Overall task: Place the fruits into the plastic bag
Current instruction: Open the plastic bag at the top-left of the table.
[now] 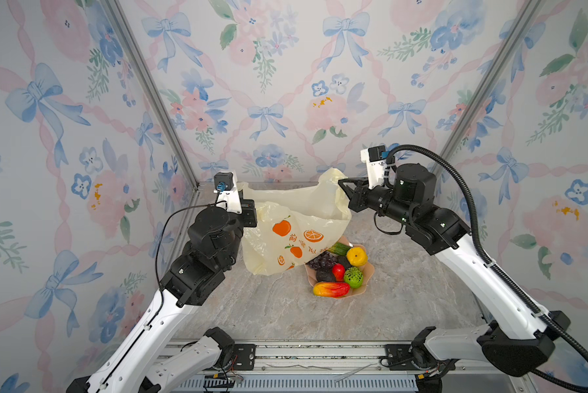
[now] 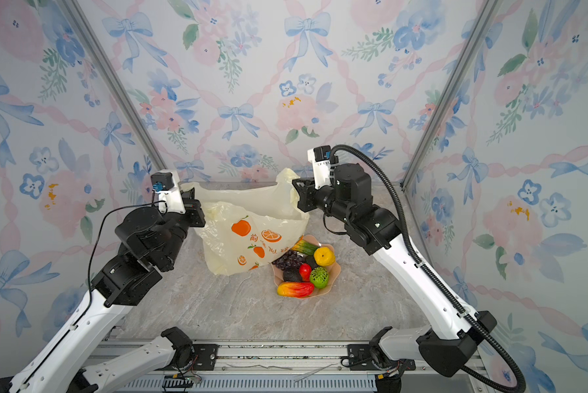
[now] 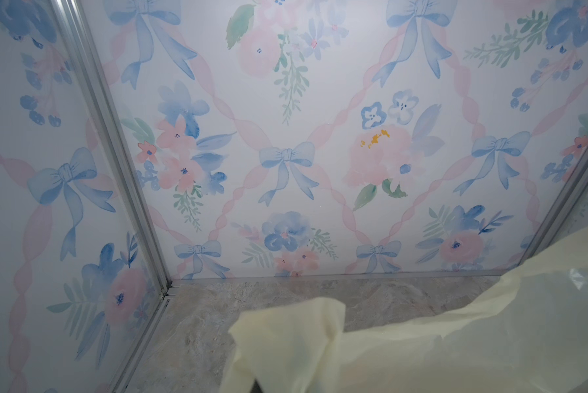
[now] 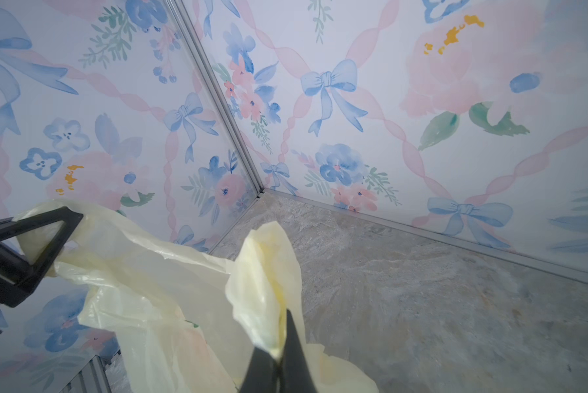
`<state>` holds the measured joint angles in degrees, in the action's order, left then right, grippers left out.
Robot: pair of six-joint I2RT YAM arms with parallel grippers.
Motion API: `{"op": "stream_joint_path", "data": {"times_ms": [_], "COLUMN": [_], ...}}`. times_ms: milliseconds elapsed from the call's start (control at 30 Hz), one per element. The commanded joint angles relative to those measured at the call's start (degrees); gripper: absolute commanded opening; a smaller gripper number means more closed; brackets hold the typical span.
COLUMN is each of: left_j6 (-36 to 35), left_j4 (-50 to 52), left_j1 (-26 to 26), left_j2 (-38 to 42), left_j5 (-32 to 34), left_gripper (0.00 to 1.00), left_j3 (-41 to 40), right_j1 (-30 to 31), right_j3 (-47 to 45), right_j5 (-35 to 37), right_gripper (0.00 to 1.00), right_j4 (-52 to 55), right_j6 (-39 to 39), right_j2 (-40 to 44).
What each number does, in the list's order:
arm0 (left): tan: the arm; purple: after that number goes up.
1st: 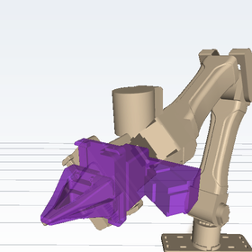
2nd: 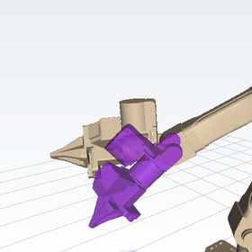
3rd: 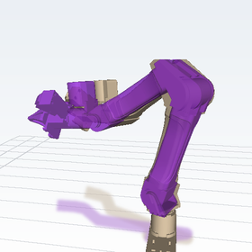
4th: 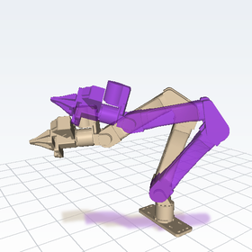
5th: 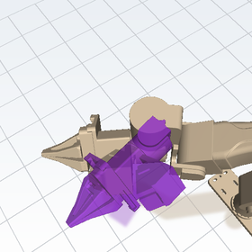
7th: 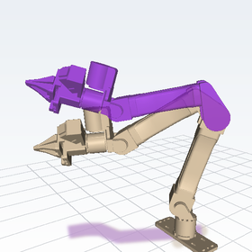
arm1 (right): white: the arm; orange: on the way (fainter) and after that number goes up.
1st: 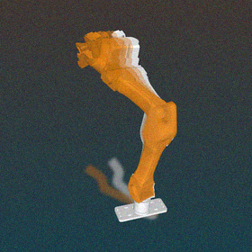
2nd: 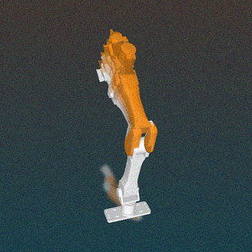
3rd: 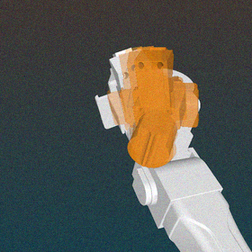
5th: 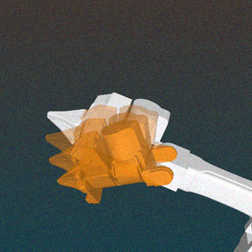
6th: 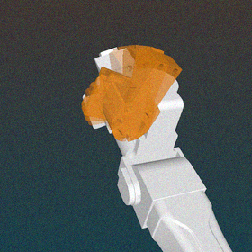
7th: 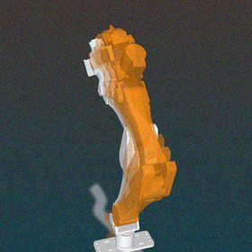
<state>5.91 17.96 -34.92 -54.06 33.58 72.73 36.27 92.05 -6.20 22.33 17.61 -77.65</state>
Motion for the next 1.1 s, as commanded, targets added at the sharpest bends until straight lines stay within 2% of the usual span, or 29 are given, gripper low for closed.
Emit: {"op": "stream_joint_path", "data": {"times_ms": [0, 133, 233, 300, 400, 500, 567, 600, 667, 733, 800, 867, 967, 1067], "left_j6": [4.06, 7.26, 8.94, 10.00, 11.01, 10.14, 7.44, 5.57, 1.05, -3.07, -6.57, -9.56, -11.14, -6.78], "left_j4": [11.40, 16.91, 20.55, 21.55, 21.38, 20.37, 18.06, 16.32, 12.26, 7.86, -0.39, -9.51, -10.17, -4.24], "left_j1": [0.15, 2.03, 8.63, 15.68, 20.36, 18.94, 15.94, 13.84, 9.84, 7.05, 5.68, 5.54, 5.64, 6.66], "left_j2": [-3.74, -9.02, -14.96, -20.41, -27.56, -32.11, -33.10, -32.88, -31.06, -25.99, -17.74, -8.05, -0.15, -0.61], "left_j5": [-1.16, -5.13, -10.73, -17.48, -22.09, -22.35, -20.35, -18.89, -18.56, -20.56, -22.91, -23.38, -14.64, -6.73], "left_gripper": [0.00, 0.00, 0.00, 0.00, 0.00, 0.00, 0.00, 0.00, 0.00, 0.00, 0.00, 0.00, 0.00, 0.00], "left_j3": [3.18, 6.48, 11.07, 16.57, 29.97, 46.73, 54.93, 57.74, 59.35, 54.86, 41.06, 22.81, 2.23, -11.82], "right_j1": [-0.45, -1.01, -2.17, -3.36, -3.91, -1.51, 0.38, 0.97, 1.59, 1.77, 1.73, 1.43, -1.31, -5.22], "right_j3": [-0.06, 1.37, 5.25, 12.15, 28.64, 50.68, 61.48, 63.68, 59.60, 47.54, 33.36, 19.45, -1.10, -10.94], "right_j5": [-1.62, -1.60, -2.37, -3.96, -6.69, -5.83, -4.50, -4.50, -4.70, -4.55, -3.87, -1.97, -1.09, -4.66], "right_gripper": [0.00, 0.00, 0.00, 0.00, 0.00, 0.00, 0.00, 0.00, 0.00, 0.00, 0.00, 0.00, 0.00, 0.00], "right_j4": [1.67, 0.79, -2.47, -3.77, -2.44, 2.91, 5.40, 4.94, 0.71, -6.76, -13.81, -15.78, -17.10, -13.13], "right_j6": [1.95, 1.82, 2.33, 3.17, 4.47, 0.49, -2.63, -3.17, -3.56, -3.85, -4.23, -5.20, -1.98, 3.80], "right_j2": [-1.72, -5.85, -11.12, -16.57, -25.86, -32.54, -34.99, -34.57, -30.08, -22.39, -14.46, -8.47, -5.34, -10.95]}}
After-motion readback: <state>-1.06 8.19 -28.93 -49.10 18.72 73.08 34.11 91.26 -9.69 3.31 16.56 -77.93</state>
